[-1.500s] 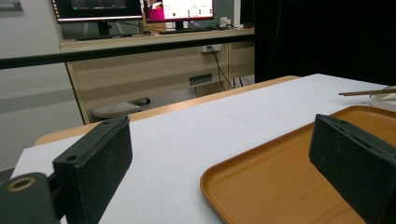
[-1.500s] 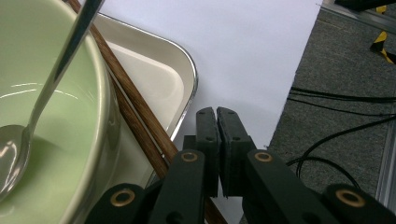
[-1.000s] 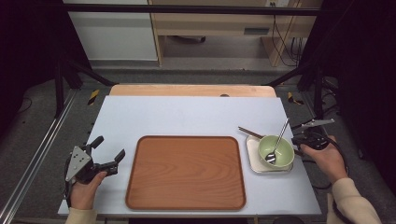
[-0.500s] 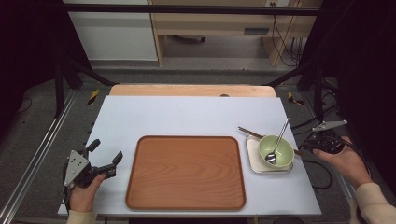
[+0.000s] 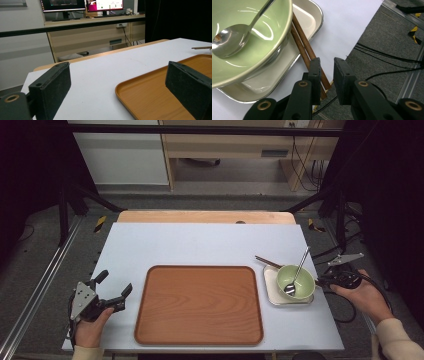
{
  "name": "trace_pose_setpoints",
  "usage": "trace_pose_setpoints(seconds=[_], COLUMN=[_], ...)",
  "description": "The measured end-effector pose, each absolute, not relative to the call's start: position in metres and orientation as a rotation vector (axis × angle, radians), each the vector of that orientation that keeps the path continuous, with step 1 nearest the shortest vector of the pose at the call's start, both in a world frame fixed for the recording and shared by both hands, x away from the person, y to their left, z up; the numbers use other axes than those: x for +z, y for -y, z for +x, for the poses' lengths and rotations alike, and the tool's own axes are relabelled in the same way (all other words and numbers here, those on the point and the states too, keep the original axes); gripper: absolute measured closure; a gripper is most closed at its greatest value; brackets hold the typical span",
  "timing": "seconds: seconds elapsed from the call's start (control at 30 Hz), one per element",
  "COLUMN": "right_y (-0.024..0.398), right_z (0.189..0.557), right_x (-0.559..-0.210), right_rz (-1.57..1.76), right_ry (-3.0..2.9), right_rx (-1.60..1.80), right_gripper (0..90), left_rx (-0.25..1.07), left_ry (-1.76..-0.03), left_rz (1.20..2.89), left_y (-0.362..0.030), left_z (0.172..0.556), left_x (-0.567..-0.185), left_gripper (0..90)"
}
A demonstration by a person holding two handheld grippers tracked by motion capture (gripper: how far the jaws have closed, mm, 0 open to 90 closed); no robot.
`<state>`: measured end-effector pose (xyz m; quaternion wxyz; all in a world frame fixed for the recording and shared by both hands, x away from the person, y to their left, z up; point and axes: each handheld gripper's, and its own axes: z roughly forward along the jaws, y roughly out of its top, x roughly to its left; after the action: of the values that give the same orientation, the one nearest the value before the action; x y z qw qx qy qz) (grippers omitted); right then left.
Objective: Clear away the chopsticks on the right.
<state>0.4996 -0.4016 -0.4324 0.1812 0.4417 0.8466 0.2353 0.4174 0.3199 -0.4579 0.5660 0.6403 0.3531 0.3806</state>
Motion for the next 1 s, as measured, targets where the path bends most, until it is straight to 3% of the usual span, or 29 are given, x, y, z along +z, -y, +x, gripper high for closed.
trace_pose_setpoints(seconds=[1.0], right_y=[0.396], right_z=[0.510], right_x=[-0.438], right_rz=[1.246], right_ry=[-2.400], right_rx=[0.646], right_gripper=[76.4], left_rx=[0.906], left_ry=[-0.824], left_rz=[1.519], left_y=[-0.319], left_z=[0.417], left_x=[-0.458], left_gripper=[6.2])
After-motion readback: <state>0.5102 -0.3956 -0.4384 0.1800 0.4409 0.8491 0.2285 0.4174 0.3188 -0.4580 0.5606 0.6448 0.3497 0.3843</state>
